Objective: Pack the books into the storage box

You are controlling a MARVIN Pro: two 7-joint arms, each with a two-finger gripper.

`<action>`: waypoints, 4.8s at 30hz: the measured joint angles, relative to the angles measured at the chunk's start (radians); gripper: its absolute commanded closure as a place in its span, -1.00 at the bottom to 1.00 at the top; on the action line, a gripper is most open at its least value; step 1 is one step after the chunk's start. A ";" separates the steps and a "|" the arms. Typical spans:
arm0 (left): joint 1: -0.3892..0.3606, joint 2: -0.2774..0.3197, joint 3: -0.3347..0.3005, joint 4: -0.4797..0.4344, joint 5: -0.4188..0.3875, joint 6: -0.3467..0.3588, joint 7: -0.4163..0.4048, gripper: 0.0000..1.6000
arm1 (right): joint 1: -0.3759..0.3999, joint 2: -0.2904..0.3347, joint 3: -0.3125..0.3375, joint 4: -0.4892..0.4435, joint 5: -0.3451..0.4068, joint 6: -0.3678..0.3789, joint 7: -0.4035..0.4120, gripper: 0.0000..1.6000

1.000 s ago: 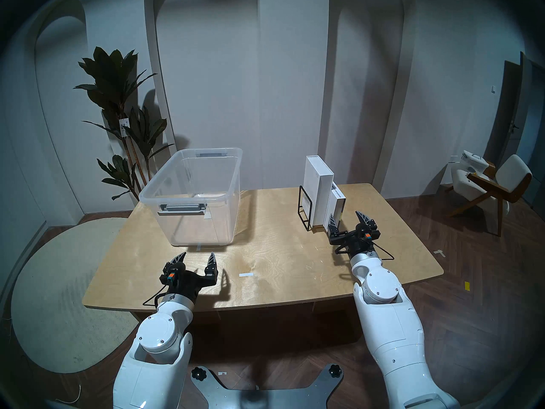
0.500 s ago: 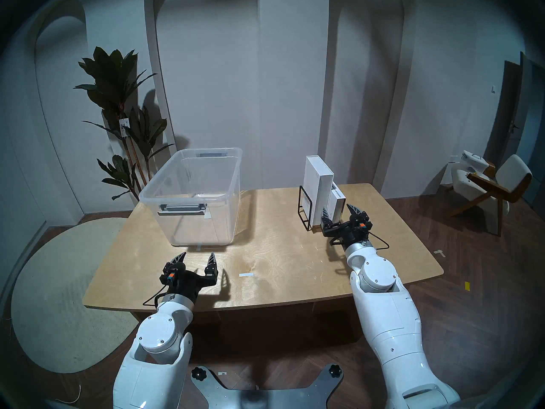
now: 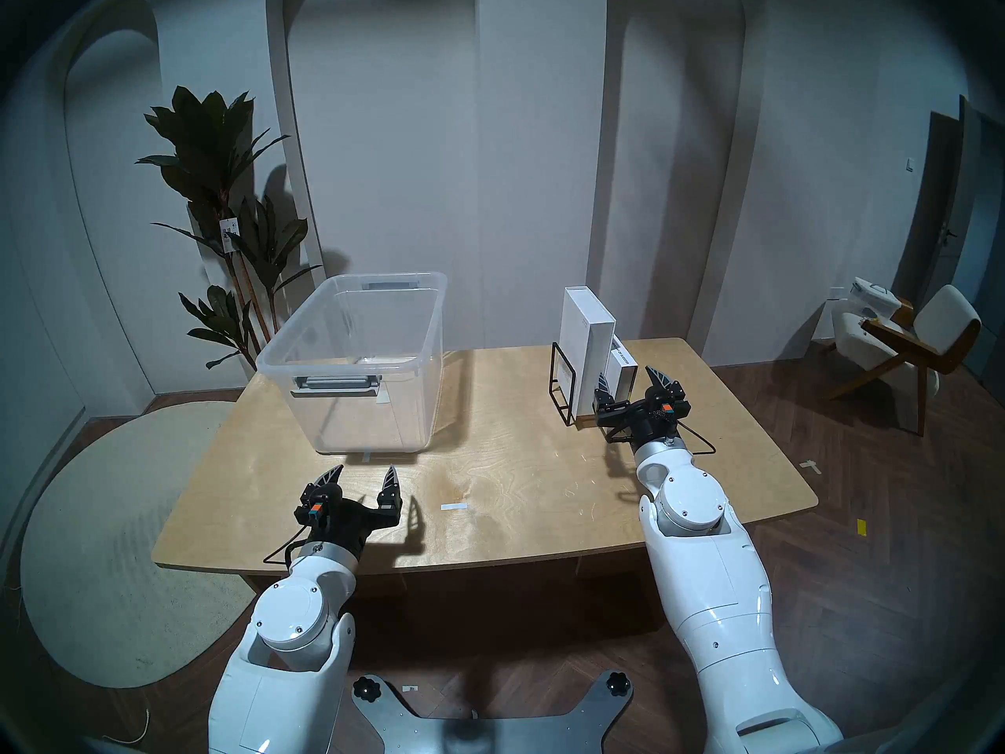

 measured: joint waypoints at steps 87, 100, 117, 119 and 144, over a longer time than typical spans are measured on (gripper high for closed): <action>0.000 -0.001 0.000 0.003 0.001 0.000 0.000 -1.00 | 0.135 -0.081 -0.108 -0.197 -0.062 -0.238 -0.081 1.00; 0.000 -0.001 0.000 0.003 0.001 0.000 0.000 -1.00 | 0.118 -0.101 -0.190 -0.355 -0.208 -0.160 -0.127 1.00; 0.000 -0.001 0.000 0.003 0.002 0.000 0.000 -1.00 | 0.195 0.008 -0.334 -0.487 -0.546 0.173 0.073 1.00; 0.000 -0.001 0.000 0.003 0.002 0.000 0.000 -1.00 | 0.216 0.015 -0.360 -0.490 -0.602 0.209 0.100 1.00; 0.000 -0.001 0.000 0.003 0.002 0.000 -0.001 -1.00 | 0.441 -0.098 -0.592 -0.242 -0.908 0.388 0.245 1.00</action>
